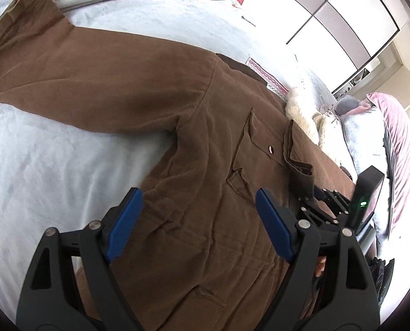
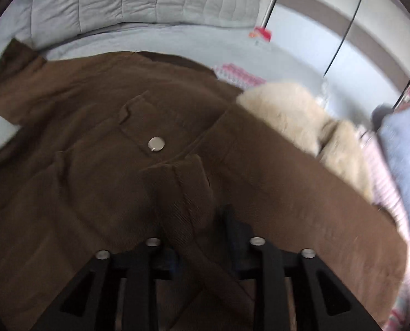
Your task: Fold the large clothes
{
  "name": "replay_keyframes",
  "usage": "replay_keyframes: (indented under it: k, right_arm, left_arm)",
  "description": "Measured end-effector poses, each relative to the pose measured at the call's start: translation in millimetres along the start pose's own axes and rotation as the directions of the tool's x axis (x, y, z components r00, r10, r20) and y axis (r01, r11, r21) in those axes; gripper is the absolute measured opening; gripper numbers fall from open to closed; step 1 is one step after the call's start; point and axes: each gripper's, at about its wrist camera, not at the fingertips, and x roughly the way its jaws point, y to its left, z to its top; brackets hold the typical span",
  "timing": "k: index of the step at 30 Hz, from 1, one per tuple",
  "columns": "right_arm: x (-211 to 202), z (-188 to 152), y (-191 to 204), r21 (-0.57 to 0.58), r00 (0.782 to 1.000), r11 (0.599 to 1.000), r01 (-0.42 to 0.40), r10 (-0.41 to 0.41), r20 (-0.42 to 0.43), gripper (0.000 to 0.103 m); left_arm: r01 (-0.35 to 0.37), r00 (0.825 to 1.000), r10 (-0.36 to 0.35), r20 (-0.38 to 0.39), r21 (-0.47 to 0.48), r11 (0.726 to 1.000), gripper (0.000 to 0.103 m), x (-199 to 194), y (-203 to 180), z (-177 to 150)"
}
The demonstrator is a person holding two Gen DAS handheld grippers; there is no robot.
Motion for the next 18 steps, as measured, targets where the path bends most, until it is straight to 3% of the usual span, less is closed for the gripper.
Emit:
replay_keyframes:
  k: [2,4,6,7,8,9,10,12,14,16,18]
  right_arm:
    - [-19,-5,-15,0.088,0.988,0.985,-0.150,0.145,0.056,0.038]
    - [-34,-14,-34,0.201,0.957,0.940,-0.276,0.250,0.149,0.052]
    - [-37,-25,-52,0.307,0.935,0.890,-0.338,0.282,0.214,0.059]
    - [-26,-31,-59,0.361,0.946,0.876,-0.318,0.266,0.188,0.059]
    - [-6,-35,-62,0.398,0.964,0.878,-0.265,0.247,0.099,0.059]
    - [7,-40,-60,0.403,0.966,0.879,-0.254,0.252,0.059,0.059]
    - [5,-40,-60,0.392,0.967,0.884,-0.254,0.241,0.082,0.059]
    - [-3,-34,-61,0.387,0.973,0.895,-0.223,0.227,0.038,0.059]
    - [-31,-29,-62,0.377,0.972,0.897,-0.231,0.225,0.061,0.059]
    - [-62,-31,-66,0.369,0.973,0.901,-0.229,0.214,0.081,0.059]
    - [-97,-48,-72,0.396,0.966,0.882,-0.257,0.237,0.100,0.059]
  left_arm:
    - [-0.001,1.000,0.001,0.003,-0.012,1.000,0.084,-1,4,2]
    - [-0.010,1.000,0.011,0.023,-0.041,0.999,0.084,-6,13,5]
    - [-0.013,0.999,0.016,0.046,-0.073,0.997,0.084,-11,22,8]
    - [-0.010,0.999,0.014,0.052,-0.086,0.996,0.084,-13,27,10]
    - [-0.009,0.998,0.015,0.056,-0.095,0.995,0.084,-14,31,11]
    - [-0.013,0.998,0.019,0.060,-0.108,0.994,0.084,-15,36,13]
    - [-0.019,0.997,0.027,0.066,-0.122,0.992,0.084,-17,42,14]
    - [-0.038,0.996,0.051,0.080,-0.149,0.988,0.084,-21,55,19]
    - [-0.097,0.986,0.123,0.116,-0.206,0.974,0.084,-33,79,27]
    - [-0.175,0.965,0.217,0.146,-0.259,0.950,0.084,-49,103,30]
    - [-0.269,0.923,0.339,0.182,-0.325,0.907,0.084,-69,131,36]
